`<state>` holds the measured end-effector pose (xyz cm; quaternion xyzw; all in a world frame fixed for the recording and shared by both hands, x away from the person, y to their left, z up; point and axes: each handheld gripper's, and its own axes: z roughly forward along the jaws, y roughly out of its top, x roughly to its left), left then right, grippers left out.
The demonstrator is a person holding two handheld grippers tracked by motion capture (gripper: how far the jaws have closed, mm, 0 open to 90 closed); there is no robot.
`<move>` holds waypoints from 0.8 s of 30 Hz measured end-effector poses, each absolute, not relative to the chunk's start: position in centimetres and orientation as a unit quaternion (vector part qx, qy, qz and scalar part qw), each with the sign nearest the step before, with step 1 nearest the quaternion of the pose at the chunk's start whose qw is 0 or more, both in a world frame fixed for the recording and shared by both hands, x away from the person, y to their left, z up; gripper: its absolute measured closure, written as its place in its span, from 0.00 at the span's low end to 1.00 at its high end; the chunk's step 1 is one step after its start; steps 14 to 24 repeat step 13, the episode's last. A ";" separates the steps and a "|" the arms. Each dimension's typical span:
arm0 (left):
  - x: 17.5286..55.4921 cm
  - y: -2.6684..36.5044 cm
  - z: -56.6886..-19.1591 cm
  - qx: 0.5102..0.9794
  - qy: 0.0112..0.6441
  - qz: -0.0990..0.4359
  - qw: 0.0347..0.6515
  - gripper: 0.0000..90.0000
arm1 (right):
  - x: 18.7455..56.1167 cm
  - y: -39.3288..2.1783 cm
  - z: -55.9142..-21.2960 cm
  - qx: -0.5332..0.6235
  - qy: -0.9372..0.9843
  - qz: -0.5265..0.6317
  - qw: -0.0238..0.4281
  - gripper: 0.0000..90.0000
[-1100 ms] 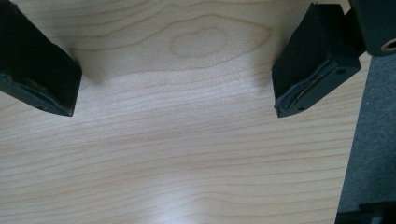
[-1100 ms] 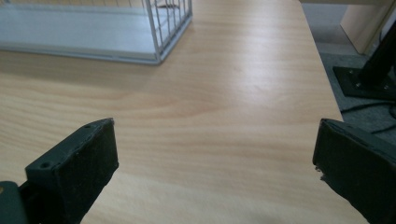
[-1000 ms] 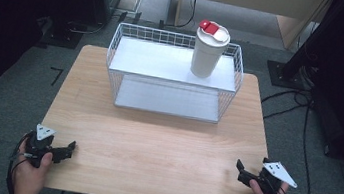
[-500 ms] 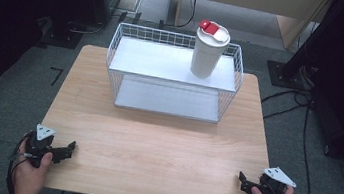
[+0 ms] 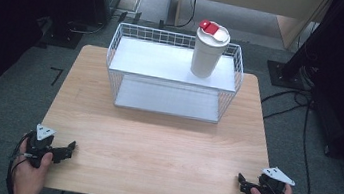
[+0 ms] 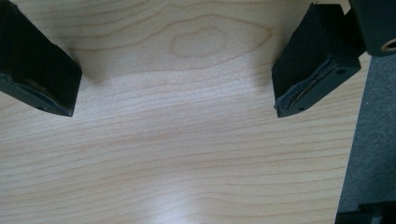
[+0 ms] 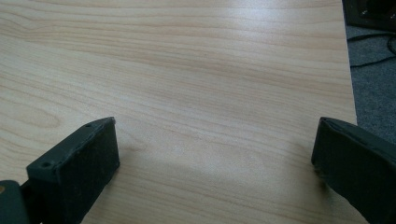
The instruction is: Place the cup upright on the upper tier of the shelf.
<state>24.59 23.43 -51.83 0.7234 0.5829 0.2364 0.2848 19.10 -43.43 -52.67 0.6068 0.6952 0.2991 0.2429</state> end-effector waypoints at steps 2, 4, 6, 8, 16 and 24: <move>24.6 23.4 -51.8 0.723 0.583 0.236 0.285 0.02 | 19.1 -43.4 -52.7 0.607 0.695 0.299 0.243 0.01; 24.6 23.4 -51.8 0.723 0.583 0.236 0.285 0.02 | 19.1 -43.4 -52.7 0.607 0.695 0.299 0.243 0.01; 24.6 23.4 -51.8 0.724 0.583 0.236 0.285 0.02 | 19.1 -43.4 -52.7 0.607 0.695 0.299 0.243 0.01; 24.6 23.4 -51.8 0.724 0.582 0.236 0.284 0.02 | 19.1 -43.4 -52.7 0.607 0.695 0.299 0.243 0.01; 24.6 23.5 -51.8 0.723 0.582 0.234 0.287 0.02 | 19.1 -43.5 -52.7 0.605 0.697 0.300 0.243 0.01; 24.6 23.5 -51.8 0.723 0.582 0.234 0.287 0.02 | 19.1 -43.5 -52.7 0.605 0.697 0.300 0.243 0.01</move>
